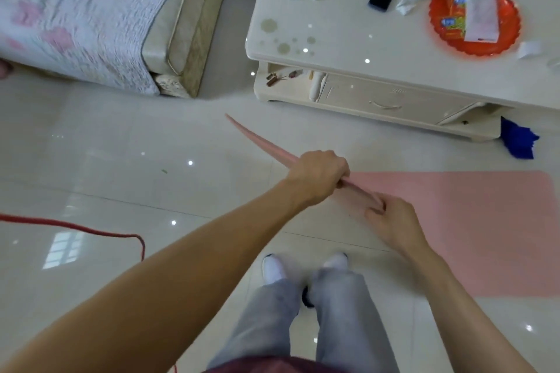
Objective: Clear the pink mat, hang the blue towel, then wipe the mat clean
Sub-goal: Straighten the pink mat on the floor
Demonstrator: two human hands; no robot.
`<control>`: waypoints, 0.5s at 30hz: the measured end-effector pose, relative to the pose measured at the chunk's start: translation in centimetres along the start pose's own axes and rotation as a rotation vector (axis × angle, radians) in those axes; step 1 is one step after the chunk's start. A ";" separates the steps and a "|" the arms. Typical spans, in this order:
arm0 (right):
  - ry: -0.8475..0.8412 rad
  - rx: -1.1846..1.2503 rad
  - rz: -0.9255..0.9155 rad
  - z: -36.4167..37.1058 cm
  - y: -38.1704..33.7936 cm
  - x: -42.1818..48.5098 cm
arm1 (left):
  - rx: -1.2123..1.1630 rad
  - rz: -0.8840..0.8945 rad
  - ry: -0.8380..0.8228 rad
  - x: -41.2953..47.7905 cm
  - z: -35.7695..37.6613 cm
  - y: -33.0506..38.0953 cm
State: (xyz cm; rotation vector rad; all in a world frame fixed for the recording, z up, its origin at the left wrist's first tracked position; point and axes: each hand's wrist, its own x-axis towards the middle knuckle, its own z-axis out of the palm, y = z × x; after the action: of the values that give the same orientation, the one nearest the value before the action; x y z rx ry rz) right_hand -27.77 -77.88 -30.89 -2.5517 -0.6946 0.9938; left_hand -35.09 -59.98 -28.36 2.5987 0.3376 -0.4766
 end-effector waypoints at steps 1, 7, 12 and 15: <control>0.010 0.051 -0.071 -0.9 -1.3 -0.3 | -0.007 0.014 -0.006 0.1 0.0 0.6; 0.074 -0.074 -0.203 -4.0 -5.0 0.6 | -0.105 0.070 0.012 2.2 -1.7 1.9; 0.029 -0.042 -0.198 -5.9 -8.0 3.5 | -0.177 0.033 -0.072 4.9 -4.0 -2.1; 0.030 -0.043 -0.202 -7.2 -9.9 5.1 | -0.206 0.058 -0.090 6.3 -7.0 -3.6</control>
State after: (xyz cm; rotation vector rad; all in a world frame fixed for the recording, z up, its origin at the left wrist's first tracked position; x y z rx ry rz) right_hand -22.67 -67.71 -24.11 -2.4665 -0.9531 0.8801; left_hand -28.60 -52.50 -26.44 2.3726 0.2650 -0.5090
